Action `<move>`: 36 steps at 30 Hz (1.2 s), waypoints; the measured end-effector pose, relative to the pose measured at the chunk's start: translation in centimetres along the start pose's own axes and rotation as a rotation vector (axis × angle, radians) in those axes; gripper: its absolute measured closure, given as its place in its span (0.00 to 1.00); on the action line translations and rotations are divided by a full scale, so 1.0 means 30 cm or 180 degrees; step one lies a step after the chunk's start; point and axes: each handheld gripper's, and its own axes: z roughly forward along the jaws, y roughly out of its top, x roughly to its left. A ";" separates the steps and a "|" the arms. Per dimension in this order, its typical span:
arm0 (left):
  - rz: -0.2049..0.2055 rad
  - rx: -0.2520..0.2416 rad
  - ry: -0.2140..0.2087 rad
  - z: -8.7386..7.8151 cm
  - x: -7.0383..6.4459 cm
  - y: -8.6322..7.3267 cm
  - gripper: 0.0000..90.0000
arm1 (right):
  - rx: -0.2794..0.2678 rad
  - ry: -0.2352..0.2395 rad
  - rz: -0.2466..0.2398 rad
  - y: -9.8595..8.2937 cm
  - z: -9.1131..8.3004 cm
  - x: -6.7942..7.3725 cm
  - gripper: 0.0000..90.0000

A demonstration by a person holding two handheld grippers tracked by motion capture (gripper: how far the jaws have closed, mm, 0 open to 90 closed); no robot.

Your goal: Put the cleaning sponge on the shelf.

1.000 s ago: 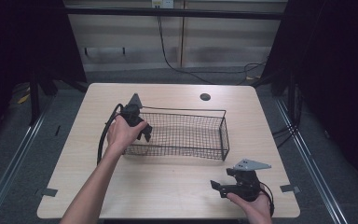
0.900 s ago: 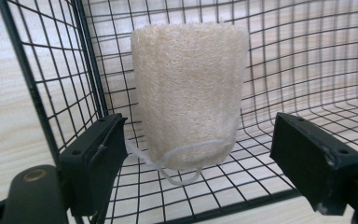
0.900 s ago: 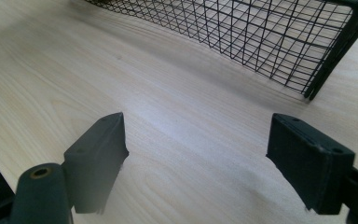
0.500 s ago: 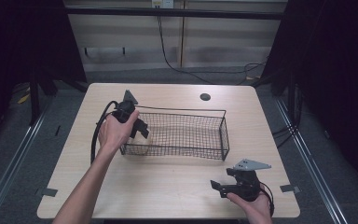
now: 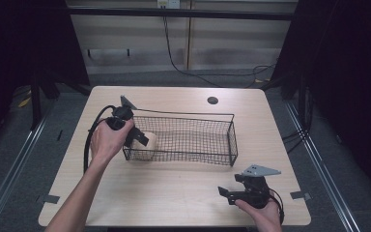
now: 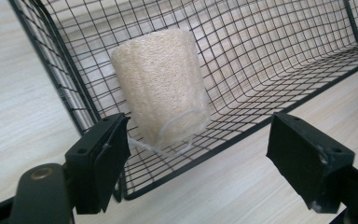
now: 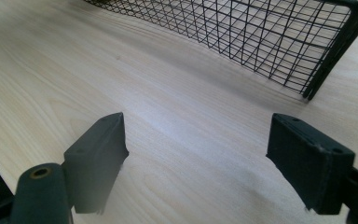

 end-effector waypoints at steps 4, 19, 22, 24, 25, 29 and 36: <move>0.0153 -0.0177 -0.0092 -0.039 0.001 -0.026 0.23 | 0.0000 -0.0010 0.0009 0.000 0.000 0.000 0.22; 0.0477 -0.0394 -0.0122 -0.053 0.004 -0.118 0.23 | 0.0000 -0.0019 0.0043 -0.002 0.002 -0.004 0.22; 0.0517 -0.0521 -0.0103 -0.074 -0.003 -0.142 0.23 | -0.0014 -0.0020 0.0043 -0.001 0.002 -0.006 0.22; 0.0520 -0.0558 -0.0028 -0.084 -0.005 -0.159 0.23 | -0.0013 -0.0022 0.0049 -0.001 0.002 -0.006 0.22; 0.0517 -0.0568 0.0042 -0.088 -0.006 -0.166 0.23 | -0.0016 -0.0023 0.0055 -0.002 0.001 -0.006 0.22; 0.0541 -0.0647 0.0027 -0.112 -0.004 -0.202 0.23 | -0.0019 -0.0032 0.0062 -0.001 -0.002 -0.007 0.22; 0.0602 -0.0782 0.0049 -0.133 -0.020 -0.307 0.22 | -0.0020 -0.0037 0.0064 -0.001 -0.002 -0.011 0.22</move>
